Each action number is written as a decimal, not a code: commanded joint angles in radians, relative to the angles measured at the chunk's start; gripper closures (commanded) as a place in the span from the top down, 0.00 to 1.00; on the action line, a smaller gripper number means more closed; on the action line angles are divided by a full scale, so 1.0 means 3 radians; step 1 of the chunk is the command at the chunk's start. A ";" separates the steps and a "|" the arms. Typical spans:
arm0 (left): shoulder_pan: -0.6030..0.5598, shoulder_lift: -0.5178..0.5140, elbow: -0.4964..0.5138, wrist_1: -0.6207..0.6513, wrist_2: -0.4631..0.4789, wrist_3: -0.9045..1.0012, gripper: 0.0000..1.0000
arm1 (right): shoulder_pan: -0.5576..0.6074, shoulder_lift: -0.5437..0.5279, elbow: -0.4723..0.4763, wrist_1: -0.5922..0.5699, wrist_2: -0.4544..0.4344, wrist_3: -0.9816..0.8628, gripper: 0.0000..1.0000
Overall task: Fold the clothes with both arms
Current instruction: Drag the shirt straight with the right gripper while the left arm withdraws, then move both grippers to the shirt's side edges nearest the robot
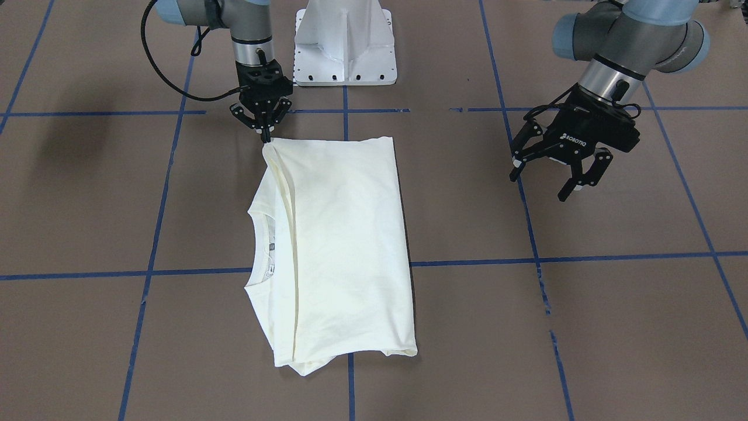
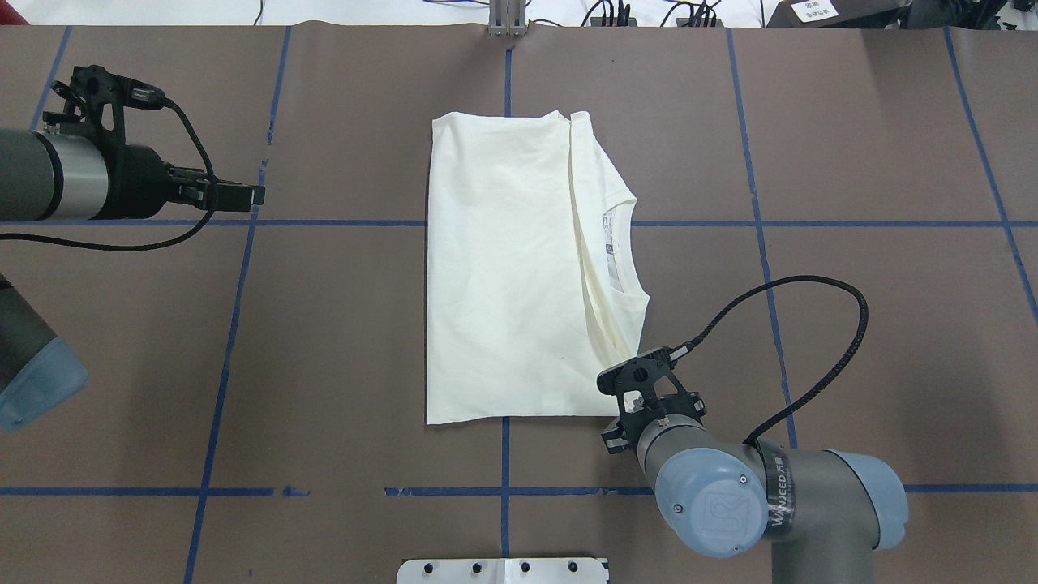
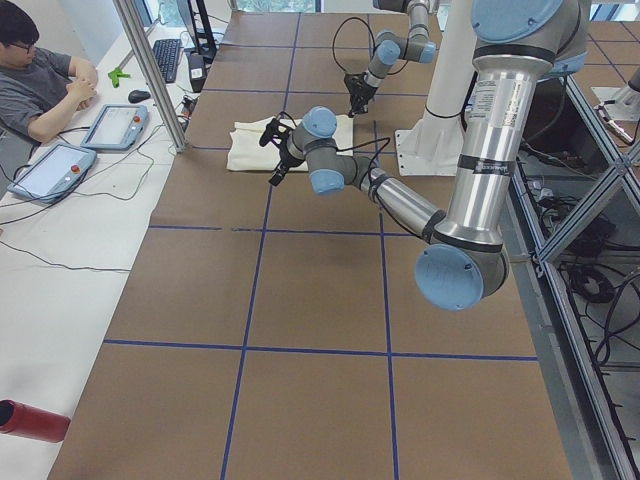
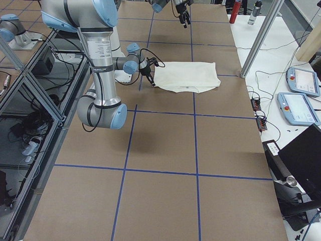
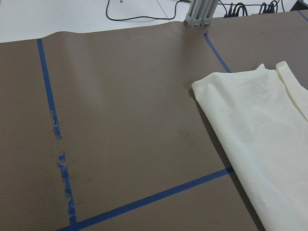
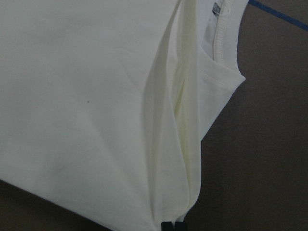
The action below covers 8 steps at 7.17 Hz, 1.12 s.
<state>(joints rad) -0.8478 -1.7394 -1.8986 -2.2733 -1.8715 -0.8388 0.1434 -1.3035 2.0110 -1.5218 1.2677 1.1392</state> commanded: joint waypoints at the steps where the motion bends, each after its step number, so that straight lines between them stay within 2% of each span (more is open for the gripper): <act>1: -0.0002 -0.0001 0.0003 0.0000 0.0000 0.0004 1.00 | -0.0160 -0.0017 -0.0010 0.0000 -0.0023 0.0756 0.54; 2: -0.0002 -0.0001 -0.0002 0.0000 -0.0005 0.0004 1.00 | -0.0181 -0.0022 -0.0040 0.0005 -0.0119 0.0855 1.00; 4: -0.0002 -0.0001 -0.0002 0.0000 -0.0010 -0.0001 1.00 | -0.0060 0.0110 0.0106 0.0066 -0.0135 0.0825 1.00; 5: 0.0003 -0.0001 -0.0027 -0.0005 -0.0015 -0.0077 1.00 | 0.0078 0.0127 0.0143 0.0396 -0.0069 0.0850 1.00; 6: 0.0009 0.0004 -0.0098 -0.0015 -0.0015 -0.0432 1.00 | 0.0236 0.0030 0.0138 0.0951 0.0053 0.0876 1.00; 8: 0.0349 0.0015 -0.0139 -0.0219 0.0071 -0.1128 1.00 | 0.0335 -0.0270 0.0133 0.1959 0.0167 0.1146 1.00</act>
<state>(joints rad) -0.7989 -1.7367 -1.9304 -2.3061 -1.8679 -1.0522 0.2250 -1.3321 2.0512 -1.1183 1.3018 1.4350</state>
